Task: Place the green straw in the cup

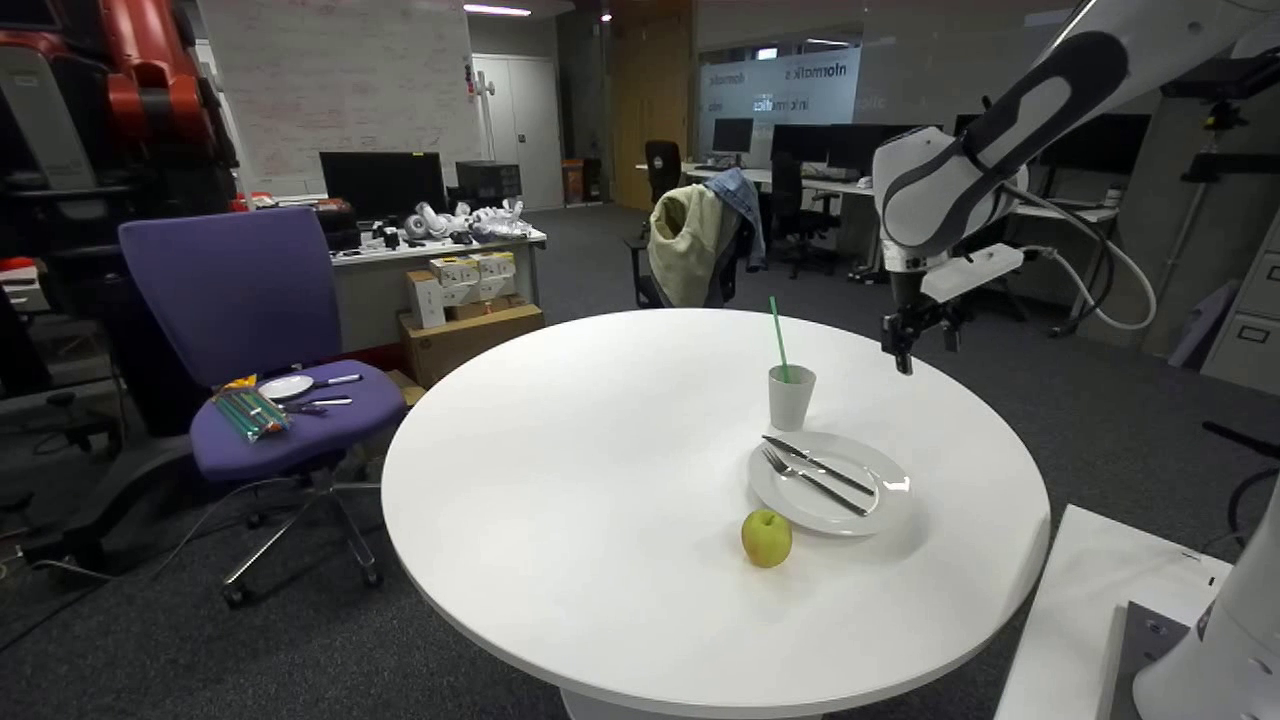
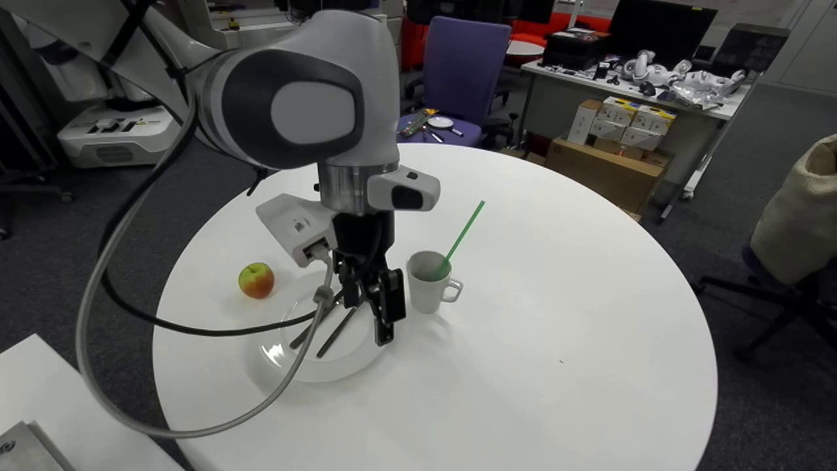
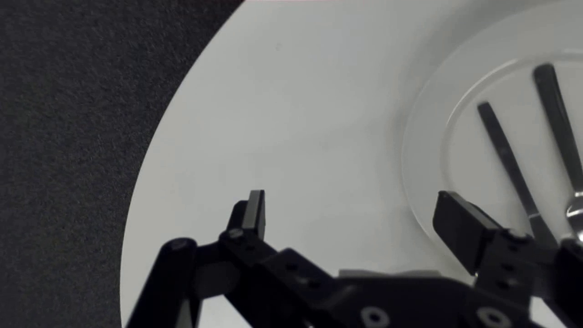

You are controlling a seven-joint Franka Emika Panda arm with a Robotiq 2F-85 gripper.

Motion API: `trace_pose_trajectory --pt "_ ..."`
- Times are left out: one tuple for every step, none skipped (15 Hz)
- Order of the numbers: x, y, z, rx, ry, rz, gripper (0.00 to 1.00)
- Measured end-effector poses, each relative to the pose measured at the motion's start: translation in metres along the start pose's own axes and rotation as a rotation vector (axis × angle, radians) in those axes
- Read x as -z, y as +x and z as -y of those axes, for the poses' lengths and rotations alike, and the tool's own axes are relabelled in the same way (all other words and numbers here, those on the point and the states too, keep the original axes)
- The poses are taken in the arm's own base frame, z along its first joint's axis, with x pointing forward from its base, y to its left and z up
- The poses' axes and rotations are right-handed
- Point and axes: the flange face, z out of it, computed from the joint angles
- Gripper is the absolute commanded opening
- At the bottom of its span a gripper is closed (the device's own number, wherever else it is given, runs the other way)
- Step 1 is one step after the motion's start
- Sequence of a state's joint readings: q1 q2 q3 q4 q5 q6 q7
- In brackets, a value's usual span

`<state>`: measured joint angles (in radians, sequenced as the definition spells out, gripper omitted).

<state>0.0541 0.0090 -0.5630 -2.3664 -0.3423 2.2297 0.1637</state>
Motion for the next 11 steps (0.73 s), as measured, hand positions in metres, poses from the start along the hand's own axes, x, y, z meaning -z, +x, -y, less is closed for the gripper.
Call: trace_pose_trajectory --pt "0.006 -0.002 0.002 0.05 -0.009 0.011 1.0" --pt "0.012 -0.003 0.005 0.106 -0.012 0.002 1.0" --pt "0.017 -0.003 0.006 0.158 -0.015 -0.01 1.0" --pt "0.022 -0.003 0.007 0.207 -0.02 -0.026 1.0" --pt "0.026 -0.002 0.006 0.255 -0.023 -0.045 1.0" --pt "0.028 0.0 0.005 0.301 -0.023 -0.068 1.0" --pt "0.03 0.002 0.004 0.348 -0.022 -0.091 1.0" --pt "0.03 0.003 0.001 0.395 -0.018 -0.115 1.0" --pt "0.03 0.005 -0.003 0.44 -0.011 -0.137 1.0" --pt "0.029 0.006 -0.008 0.48 0.007 -0.155 1.0" --pt "0.028 0.006 -0.011 0.487 0.013 -0.156 1.0"
